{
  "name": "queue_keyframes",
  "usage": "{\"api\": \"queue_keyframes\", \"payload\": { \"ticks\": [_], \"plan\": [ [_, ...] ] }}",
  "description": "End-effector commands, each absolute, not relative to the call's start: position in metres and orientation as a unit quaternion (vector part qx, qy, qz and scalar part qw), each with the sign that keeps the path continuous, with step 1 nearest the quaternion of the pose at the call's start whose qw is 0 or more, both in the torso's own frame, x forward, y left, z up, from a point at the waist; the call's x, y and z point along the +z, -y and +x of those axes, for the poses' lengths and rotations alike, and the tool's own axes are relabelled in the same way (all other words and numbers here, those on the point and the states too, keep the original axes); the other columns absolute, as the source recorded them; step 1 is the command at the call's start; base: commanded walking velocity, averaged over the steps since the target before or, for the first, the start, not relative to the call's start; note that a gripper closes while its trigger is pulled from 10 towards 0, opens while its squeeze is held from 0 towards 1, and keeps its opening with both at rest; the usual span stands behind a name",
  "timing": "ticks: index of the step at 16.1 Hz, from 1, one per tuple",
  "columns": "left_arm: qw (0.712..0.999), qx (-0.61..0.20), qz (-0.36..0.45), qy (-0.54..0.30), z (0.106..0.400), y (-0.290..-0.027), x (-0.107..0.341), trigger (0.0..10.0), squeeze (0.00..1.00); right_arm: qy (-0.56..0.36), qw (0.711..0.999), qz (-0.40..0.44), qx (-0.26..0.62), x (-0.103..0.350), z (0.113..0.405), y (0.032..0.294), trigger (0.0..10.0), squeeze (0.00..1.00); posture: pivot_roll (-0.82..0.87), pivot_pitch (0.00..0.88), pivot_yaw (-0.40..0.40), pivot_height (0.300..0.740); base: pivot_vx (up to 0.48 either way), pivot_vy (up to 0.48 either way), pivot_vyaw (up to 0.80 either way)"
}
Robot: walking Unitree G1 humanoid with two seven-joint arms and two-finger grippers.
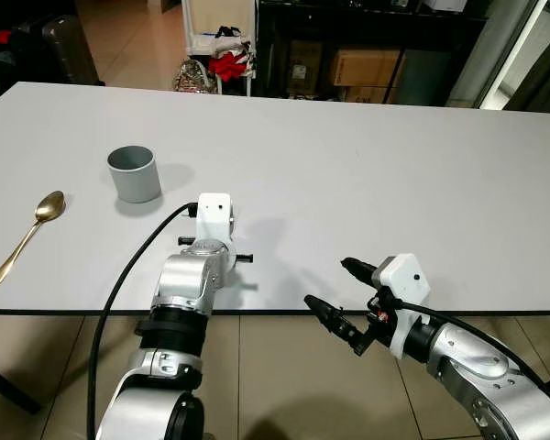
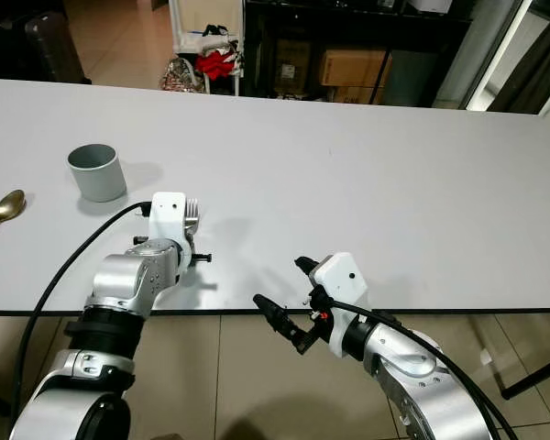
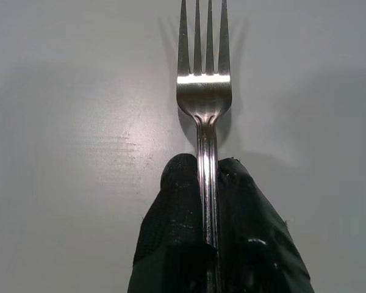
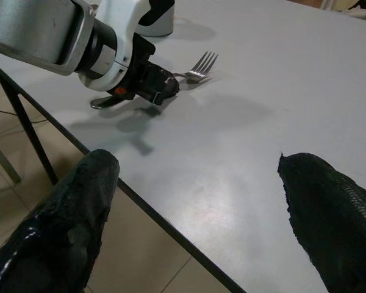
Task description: Setting the table
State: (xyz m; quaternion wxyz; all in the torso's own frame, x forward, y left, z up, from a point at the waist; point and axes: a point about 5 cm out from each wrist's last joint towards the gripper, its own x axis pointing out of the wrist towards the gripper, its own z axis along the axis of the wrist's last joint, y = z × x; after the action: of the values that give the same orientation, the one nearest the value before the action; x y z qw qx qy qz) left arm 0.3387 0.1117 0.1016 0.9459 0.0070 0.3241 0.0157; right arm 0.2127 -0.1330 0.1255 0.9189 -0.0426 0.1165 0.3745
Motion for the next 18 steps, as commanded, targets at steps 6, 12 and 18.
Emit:
{"api": "queue_keyframes", "payload": {
  "ticks": [6, 12, 18],
  "plan": [
    [0.937, 0.027, -0.009, -0.349, 0.338, -0.104, 0.090, 10.0, 1.00, -0.110, 0.919, -0.050, 0.376, 0.128, 0.211, 0.133, 10.0, 0.00, -0.03, 0.000, -0.027, 0.740, 0.000, 0.000, 0.00],
    [0.932, 0.027, -0.009, -0.361, 0.335, -0.103, 0.084, 10.0, 1.00, -0.112, 0.918, -0.051, 0.377, 0.126, 0.209, 0.131, 10.0, 0.00, -0.03, 0.000, -0.022, 0.740, 0.000, 0.000, 0.00],
    [0.967, 0.034, 0.020, -0.251, 0.353, -0.116, 0.117, 10.0, 0.98, -0.094, 0.923, -0.048, 0.370, 0.133, 0.214, 0.136, 10.0, 0.00, -0.02, 0.000, -0.031, 0.740, 0.000, 0.000, 0.00]
  ]
}}
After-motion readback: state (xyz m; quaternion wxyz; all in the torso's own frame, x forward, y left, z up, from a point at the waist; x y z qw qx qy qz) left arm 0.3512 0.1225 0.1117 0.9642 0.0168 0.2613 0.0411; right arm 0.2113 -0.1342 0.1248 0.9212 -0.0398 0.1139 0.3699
